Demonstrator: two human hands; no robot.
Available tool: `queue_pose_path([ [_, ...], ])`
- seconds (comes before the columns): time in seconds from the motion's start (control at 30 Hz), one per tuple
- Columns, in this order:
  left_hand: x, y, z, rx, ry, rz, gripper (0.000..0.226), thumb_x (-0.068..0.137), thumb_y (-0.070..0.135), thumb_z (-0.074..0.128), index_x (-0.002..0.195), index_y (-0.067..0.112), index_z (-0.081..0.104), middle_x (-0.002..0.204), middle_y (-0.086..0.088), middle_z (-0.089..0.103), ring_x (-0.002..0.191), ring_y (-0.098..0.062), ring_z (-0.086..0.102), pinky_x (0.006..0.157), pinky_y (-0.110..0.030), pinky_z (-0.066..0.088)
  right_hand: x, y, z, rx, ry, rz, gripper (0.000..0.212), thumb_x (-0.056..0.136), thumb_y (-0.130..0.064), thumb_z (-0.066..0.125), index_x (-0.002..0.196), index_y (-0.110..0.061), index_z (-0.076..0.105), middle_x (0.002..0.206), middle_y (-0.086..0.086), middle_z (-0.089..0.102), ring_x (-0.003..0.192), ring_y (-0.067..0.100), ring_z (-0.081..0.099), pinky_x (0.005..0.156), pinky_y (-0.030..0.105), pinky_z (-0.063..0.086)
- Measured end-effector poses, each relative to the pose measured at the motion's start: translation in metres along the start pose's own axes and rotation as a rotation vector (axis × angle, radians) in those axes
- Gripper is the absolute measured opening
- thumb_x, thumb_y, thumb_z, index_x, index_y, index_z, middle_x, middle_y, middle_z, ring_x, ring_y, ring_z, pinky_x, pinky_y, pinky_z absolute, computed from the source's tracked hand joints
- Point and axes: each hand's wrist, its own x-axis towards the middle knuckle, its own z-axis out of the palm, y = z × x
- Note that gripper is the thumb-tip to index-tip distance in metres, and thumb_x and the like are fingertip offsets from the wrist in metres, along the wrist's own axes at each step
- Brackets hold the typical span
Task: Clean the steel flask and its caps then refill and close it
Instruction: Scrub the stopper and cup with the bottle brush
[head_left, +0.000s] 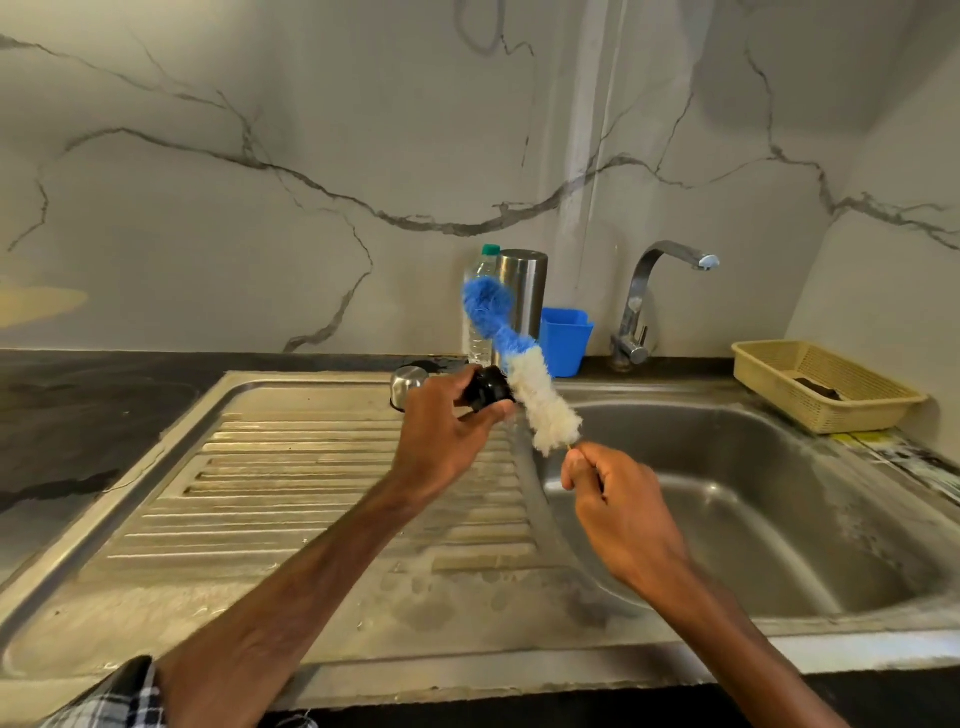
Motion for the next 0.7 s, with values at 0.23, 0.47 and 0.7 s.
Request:
queue_pose_path([
  [0.23,0.003,0.009,0.003,-0.064,-0.013,-0.022,0.033,0.083,0.028,0.083,0.114,0.019,0.075,0.097,0.014,0.076,0.09,0.007,0.07,0.079,-0.005,0.049,0.014,-0.006,-0.001,-0.029,0.008,0.039,0.031,0.102,-0.017,0.044,0.074,-0.022,0.056,0.068,-0.007,0.058,0.055,0.003,0.05,0.047,0.016,0.039],
  [0.47,-0.009,0.016,0.014,-0.03,-0.134,0.037,0.039,0.084,0.03,0.082,0.119,0.018,0.073,0.107,0.009,0.076,0.094,0.003,0.071,0.082,-0.012,0.054,0.02,-0.01,-0.005,-0.026,0.032,0.054,0.032,0.102,-0.017,0.042,0.074,-0.019,0.055,0.07,-0.001,0.059,0.058,0.01,0.051,0.05,0.025,0.041],
  [0.7,-0.014,0.018,0.014,-0.039,-0.143,-0.025,0.035,0.083,0.03,0.082,0.115,0.018,0.074,0.1,0.013,0.075,0.089,0.003,0.072,0.079,-0.017,0.058,0.01,-0.008,-0.006,-0.037,0.013,0.048,0.034,0.103,-0.017,0.042,0.071,-0.022,0.05,0.067,-0.003,0.055,0.051,0.002,0.049,0.044,0.018,0.037],
])
